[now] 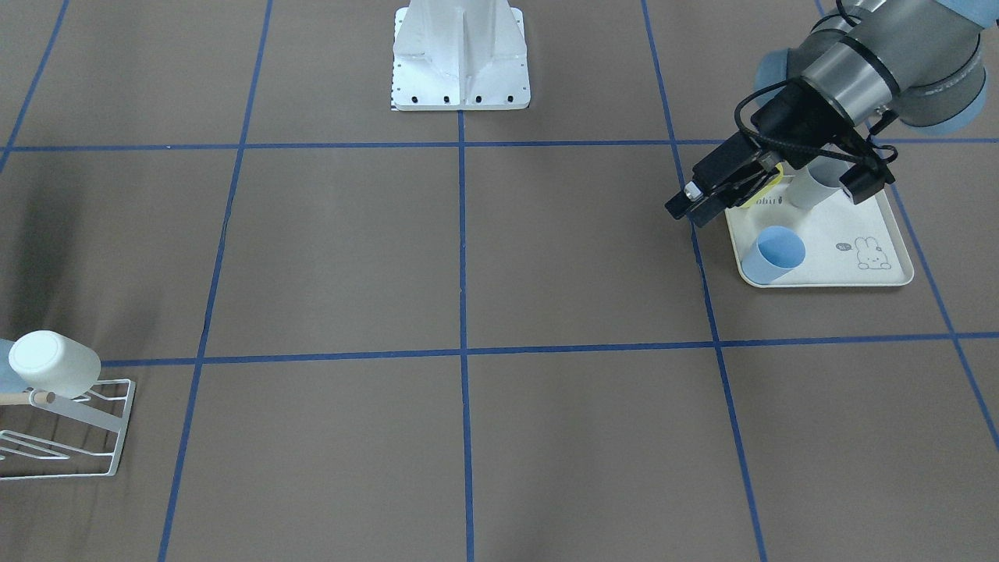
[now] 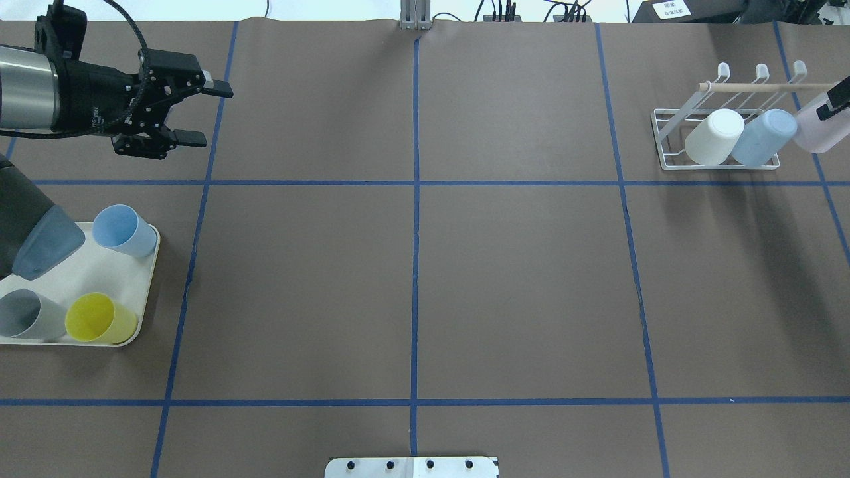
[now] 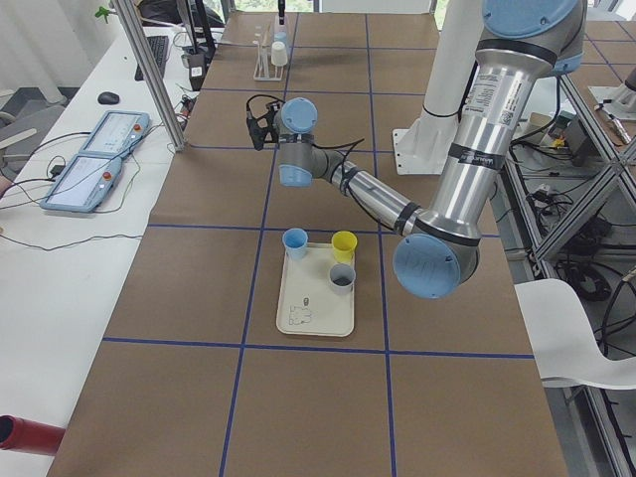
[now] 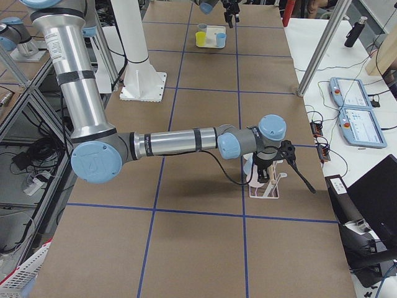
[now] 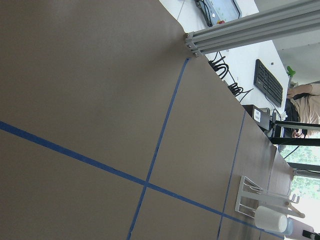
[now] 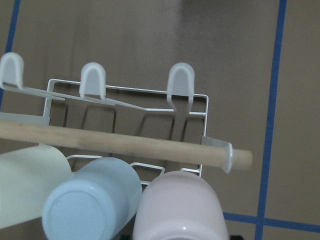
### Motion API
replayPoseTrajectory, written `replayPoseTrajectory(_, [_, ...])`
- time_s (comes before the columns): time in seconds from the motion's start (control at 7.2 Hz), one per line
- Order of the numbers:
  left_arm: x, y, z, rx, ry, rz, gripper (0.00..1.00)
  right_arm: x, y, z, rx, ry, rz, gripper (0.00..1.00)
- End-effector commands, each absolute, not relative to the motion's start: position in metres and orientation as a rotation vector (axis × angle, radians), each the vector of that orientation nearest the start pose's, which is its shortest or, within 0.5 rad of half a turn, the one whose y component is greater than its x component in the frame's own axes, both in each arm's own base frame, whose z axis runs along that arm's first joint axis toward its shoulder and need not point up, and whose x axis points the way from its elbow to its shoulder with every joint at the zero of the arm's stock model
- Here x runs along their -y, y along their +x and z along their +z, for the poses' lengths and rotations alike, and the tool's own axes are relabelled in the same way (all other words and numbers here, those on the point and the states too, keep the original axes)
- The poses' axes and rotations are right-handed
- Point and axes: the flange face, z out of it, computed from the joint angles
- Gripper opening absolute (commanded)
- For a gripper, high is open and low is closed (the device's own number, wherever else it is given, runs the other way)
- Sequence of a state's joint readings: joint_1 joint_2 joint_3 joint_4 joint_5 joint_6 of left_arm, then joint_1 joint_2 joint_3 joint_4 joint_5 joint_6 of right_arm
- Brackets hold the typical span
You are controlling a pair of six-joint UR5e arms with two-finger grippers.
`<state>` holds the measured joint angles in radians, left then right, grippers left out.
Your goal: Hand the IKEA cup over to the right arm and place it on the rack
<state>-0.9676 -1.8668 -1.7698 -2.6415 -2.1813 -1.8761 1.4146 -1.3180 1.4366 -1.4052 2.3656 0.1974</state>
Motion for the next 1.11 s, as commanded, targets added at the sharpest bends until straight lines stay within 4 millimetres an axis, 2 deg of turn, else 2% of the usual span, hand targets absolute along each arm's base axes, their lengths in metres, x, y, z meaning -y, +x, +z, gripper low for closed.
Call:
replayPoseTrajectory(0.0, [0.497,0.251,0.284,-1.589,0.039,-0.522,1.0,0.616,-0.046,0.568,0.823,0.113,-0.089,0.24])
replayPoseTrajectory(0.14, [0.497,0.25,0.283,-1.59,0.038,-0.52,1.0,0.619,-0.05,0.569,0.823,0.108,-0.092,0.35])
replayPoseTrajectory(0.28, [0.497,0.25,0.283,-1.59,0.039,-0.521,1.0,0.619,-0.054,0.572,0.816,0.102,-0.093,0.57])
replayPoseTrajectory(0.42, [0.498,0.25,0.284,-1.589,0.041,-0.522,1.0,0.621,-0.057,0.569,0.814,0.102,-0.093,0.85])
replayPoseTrajectory(0.56, [0.498,0.249,0.284,-1.589,0.042,-0.524,1.0,0.621,-0.058,0.568,0.815,0.102,-0.092,0.98])
replayPoseTrajectory(0.69, [0.502,0.24,0.287,-1.581,0.066,-0.53,1.0,0.621,-0.059,0.568,0.815,0.101,-0.093,0.98])
replayPoseTrajectory(0.83, [0.504,0.234,0.294,-1.546,0.141,-0.462,1.0,0.622,-0.06,0.567,0.815,0.103,-0.094,0.99])
replayPoseTrajectory(0.97, [0.503,0.229,0.314,-1.464,0.201,-0.4,1.0,0.629,-0.062,0.557,0.817,0.116,-0.1,0.99])
